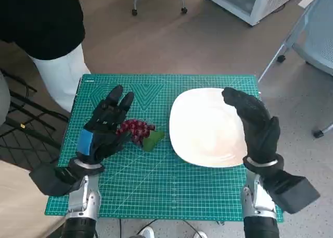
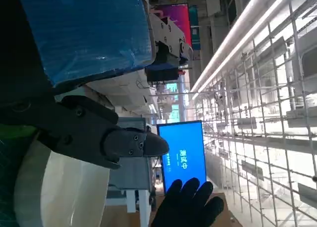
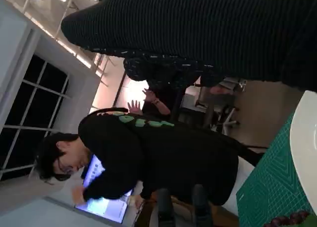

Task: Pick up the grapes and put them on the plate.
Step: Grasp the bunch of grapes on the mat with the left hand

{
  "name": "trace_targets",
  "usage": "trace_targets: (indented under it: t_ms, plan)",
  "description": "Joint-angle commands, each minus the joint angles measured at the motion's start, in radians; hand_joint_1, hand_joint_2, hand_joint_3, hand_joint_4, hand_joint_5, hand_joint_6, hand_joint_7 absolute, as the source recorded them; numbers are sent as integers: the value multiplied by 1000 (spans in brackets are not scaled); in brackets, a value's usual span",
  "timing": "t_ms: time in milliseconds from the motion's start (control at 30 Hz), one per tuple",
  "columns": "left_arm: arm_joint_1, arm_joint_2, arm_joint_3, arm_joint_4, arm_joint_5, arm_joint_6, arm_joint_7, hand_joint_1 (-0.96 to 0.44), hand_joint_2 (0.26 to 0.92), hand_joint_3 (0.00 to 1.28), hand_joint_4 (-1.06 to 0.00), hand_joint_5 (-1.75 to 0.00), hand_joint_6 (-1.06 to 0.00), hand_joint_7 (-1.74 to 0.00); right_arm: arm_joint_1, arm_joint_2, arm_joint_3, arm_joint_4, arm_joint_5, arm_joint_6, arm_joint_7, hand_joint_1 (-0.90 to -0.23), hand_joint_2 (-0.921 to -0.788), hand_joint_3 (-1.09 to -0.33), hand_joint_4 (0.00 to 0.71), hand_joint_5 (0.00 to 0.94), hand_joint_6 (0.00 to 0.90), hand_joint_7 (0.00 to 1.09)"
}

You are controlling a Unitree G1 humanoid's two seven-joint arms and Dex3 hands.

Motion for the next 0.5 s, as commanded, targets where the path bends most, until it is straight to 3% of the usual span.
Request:
trace_targets:
  t_ms: [33,500]
  plan:
    - [4,70,-19,-32,133,-18,54,-438,921,185,-202,0,-318,0,20,-3,-4,9,8,14,10,-655,-921,-771,455,1,3,504]
    - [36,263,-92,-205,507,100,206,-561,880,11,-8,1,-146,0,19,-1,-7,7,6,18,5,-652,-921,-773,456,1,3,503]
